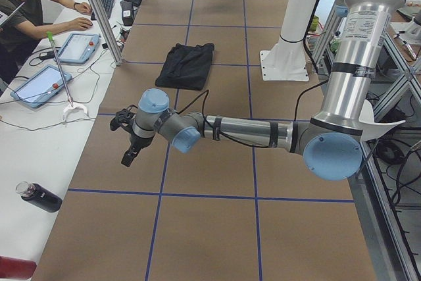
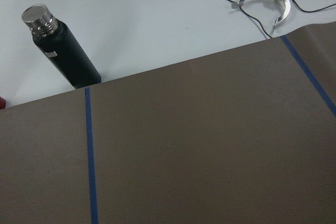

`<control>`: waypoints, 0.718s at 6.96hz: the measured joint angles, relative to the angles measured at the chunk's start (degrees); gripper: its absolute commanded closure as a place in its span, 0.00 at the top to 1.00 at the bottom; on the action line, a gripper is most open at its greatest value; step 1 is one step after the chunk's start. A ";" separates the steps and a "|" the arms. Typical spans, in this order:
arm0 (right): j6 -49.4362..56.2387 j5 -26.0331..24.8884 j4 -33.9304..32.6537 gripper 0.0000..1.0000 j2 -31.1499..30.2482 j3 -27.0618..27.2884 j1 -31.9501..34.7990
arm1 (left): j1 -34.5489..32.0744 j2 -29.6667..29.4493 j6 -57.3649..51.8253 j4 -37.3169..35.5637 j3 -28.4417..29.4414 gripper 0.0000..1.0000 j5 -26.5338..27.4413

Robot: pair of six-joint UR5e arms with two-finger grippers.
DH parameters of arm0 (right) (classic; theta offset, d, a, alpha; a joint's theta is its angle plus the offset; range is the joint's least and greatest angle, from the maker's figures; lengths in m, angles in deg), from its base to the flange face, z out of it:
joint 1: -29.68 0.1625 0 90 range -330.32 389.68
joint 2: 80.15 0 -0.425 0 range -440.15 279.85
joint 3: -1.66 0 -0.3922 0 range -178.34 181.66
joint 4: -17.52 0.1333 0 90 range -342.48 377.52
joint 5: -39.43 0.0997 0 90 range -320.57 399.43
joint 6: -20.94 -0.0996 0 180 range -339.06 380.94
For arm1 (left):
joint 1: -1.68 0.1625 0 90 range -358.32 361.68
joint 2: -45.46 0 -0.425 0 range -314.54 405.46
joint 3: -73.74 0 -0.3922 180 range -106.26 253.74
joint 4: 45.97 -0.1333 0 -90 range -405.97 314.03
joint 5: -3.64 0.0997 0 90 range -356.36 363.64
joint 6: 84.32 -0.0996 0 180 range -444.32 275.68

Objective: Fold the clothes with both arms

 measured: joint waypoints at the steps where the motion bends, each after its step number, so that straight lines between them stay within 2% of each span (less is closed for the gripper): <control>1: 1.61 3.57 -0.01 1.00 -3.30 0.79 2.70 | -2.02 0.64 -4.96 -4.71 0.04 1.00 -2.11; 3: 2.57 6.88 -0.28 1.00 -10.11 5.09 6.18 | -4.11 3.15 -8.90 -10.22 0.01 1.00 -6.28; 5: 4.78 9.41 -3.56 1.00 -13.10 7.87 8.18 | -4.77 4.19 -9.50 -15.96 -0.31 1.00 -8.61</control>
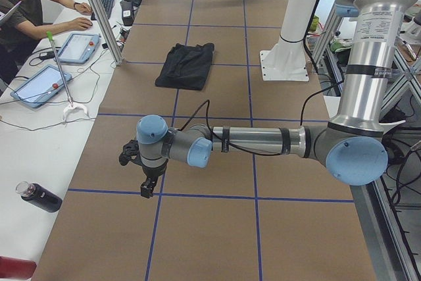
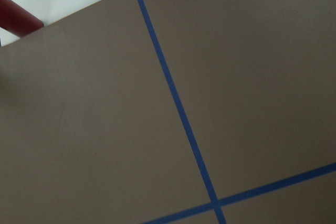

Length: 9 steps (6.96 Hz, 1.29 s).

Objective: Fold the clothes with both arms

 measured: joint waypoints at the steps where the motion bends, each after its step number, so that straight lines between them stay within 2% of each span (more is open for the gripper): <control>1: 3.29 0.72 -3.31 1.00 -0.15 0.41 1.16 | -0.21 0.27 -0.06 -3.94 -1.17 1.00 -0.47; 3: 9.00 0.86 -8.64 1.00 -0.31 0.52 2.94 | -0.48 0.66 -1.34 -12.54 -4.95 1.00 -0.77; 4: 10.41 0.65 -9.42 1.00 -0.79 0.30 3.22 | -0.61 1.18 -3.54 -14.37 -5.61 1.00 -0.79; 7: 17.06 -2.76 -9.19 1.00 -2.87 -0.72 3.37 | -1.10 2.93 -6.97 -15.14 -5.95 1.00 -0.89; 9: 17.97 -4.00 -8.97 1.00 -2.86 -1.08 3.37 | -1.18 3.02 -7.11 -15.03 -6.18 1.00 -0.84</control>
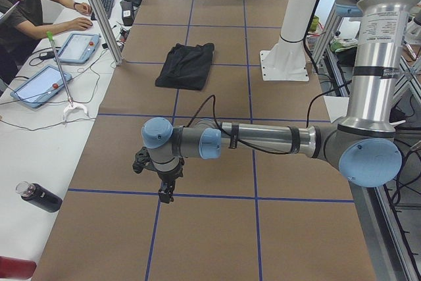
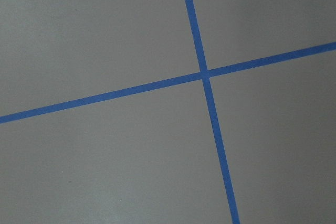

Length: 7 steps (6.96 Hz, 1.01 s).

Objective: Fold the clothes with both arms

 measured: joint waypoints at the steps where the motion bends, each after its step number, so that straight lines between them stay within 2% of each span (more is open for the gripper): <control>1: 0.04 -0.13 0.77 1.00 -0.07 -0.24 0.00 | -0.03 0.01 -0.01 0.01 -0.09 1.00 0.02; 4: 0.11 -0.14 4.82 1.00 -0.35 -2.44 0.00 | -0.28 0.33 -0.09 0.08 -0.36 1.00 0.05; 7: -0.19 -0.11 5.42 1.00 -0.42 -3.22 0.00 | -0.60 2.62 -0.03 0.11 -1.88 1.00 0.49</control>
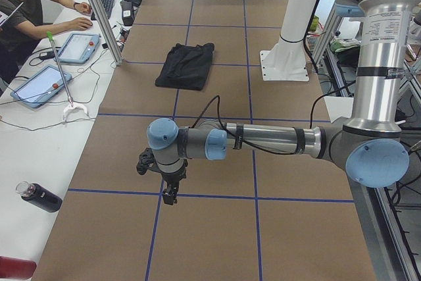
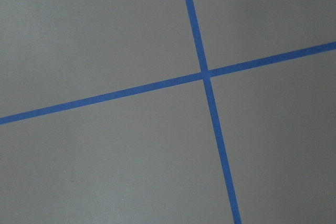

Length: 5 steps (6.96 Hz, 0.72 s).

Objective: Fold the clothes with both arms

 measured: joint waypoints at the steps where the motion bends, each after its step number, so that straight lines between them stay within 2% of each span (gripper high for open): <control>1: 0.14 0.05 0.03 1.00 -0.03 -0.75 0.00 | -0.04 0.69 0.01 0.00 -0.03 1.00 0.04; 5: 1.46 -0.01 0.08 1.00 0.11 -2.18 1.28 | -0.28 1.07 0.05 0.09 -0.19 1.00 0.06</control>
